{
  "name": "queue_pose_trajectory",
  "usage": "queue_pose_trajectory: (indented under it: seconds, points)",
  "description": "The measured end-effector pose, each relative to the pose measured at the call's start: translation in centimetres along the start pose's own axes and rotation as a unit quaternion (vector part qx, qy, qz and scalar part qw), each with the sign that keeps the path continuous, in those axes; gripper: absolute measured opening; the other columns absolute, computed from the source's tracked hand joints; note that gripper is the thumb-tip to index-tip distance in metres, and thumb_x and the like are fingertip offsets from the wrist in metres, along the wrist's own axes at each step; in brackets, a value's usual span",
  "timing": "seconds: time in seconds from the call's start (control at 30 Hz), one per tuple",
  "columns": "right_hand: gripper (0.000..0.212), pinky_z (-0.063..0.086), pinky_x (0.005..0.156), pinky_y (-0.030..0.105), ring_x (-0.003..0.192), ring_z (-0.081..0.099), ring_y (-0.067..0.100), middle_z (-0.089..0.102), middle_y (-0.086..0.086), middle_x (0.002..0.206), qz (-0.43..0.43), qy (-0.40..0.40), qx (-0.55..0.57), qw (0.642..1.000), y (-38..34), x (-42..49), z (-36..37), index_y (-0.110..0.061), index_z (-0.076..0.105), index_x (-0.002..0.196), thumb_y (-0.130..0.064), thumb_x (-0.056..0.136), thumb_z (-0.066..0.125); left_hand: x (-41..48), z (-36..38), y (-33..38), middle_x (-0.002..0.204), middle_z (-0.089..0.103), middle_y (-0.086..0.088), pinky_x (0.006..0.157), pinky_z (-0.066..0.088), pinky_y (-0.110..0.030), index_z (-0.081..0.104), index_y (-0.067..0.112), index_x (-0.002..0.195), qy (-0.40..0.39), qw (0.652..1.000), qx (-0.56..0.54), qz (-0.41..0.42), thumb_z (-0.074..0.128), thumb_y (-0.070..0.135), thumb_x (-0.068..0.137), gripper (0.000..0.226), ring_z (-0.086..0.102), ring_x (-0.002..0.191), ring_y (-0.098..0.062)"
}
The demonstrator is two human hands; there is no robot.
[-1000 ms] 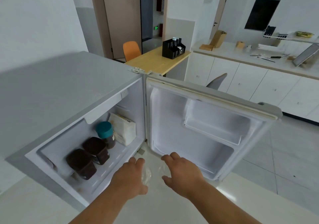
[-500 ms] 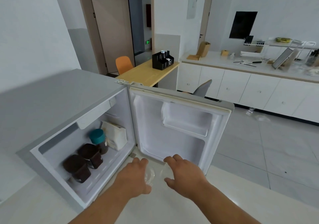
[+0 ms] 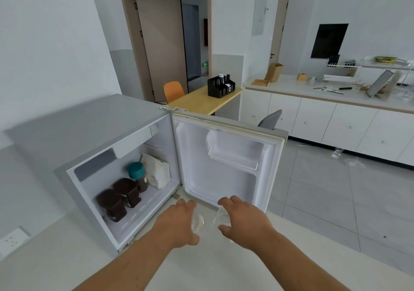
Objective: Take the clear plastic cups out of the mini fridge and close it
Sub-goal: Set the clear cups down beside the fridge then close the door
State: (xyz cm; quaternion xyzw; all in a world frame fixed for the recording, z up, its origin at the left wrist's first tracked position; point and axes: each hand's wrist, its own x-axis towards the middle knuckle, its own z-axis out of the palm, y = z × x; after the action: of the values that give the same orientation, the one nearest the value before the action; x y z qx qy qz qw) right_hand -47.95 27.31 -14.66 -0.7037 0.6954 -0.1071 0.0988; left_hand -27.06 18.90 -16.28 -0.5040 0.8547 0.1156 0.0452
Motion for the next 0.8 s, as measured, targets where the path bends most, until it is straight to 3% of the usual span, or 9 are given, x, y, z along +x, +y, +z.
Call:
queue_pose_trajectory:
  seconds: [0.23,0.43,0.8]
  points:
    - [0.065,0.047,0.076,0.032,0.109,0.060,0.019,0.051,-0.010,0.136,-0.050,-0.018,0.004,0.999,-2.7,-0.5,1.4,-0.037,0.036,0.147,-0.053,0.089,0.061,-4.1,0.8,-2.1,0.136,0.046,0.001,0.084,0.049,-0.031,0.033,0.030,0.147,0.012,0.999,-0.008,-0.042,0.078,0.060,0.066,0.097,0.057,0.116,-0.021]
    - [0.065,0.053,0.081,0.035,0.110,0.059,0.018,0.051,-0.009,0.136,-0.083,-0.044,0.001,0.996,-6.6,0.2,2.8,-0.037,0.034,0.146,-0.053,0.089,0.061,-6.6,1.3,-6.0,0.140,0.045,0.002,0.097,0.053,-0.037,0.030,0.032,0.148,0.006,0.997,-0.024,-0.075,0.078,0.063,0.067,0.099,0.054,0.122,-0.023]
    - [0.064,0.052,0.080,0.033,0.107,0.059,0.017,0.052,-0.009,0.133,-0.090,-0.065,-0.012,0.994,-14.0,4.8,5.2,-0.037,0.034,0.146,-0.052,0.090,0.062,-7.3,2.0,-14.6,0.139,0.043,0.001,0.096,0.054,-0.042,0.029,0.032,0.147,-0.017,0.997,-0.017,-0.073,0.079,0.060,0.068,0.098,0.053,0.121,-0.024]
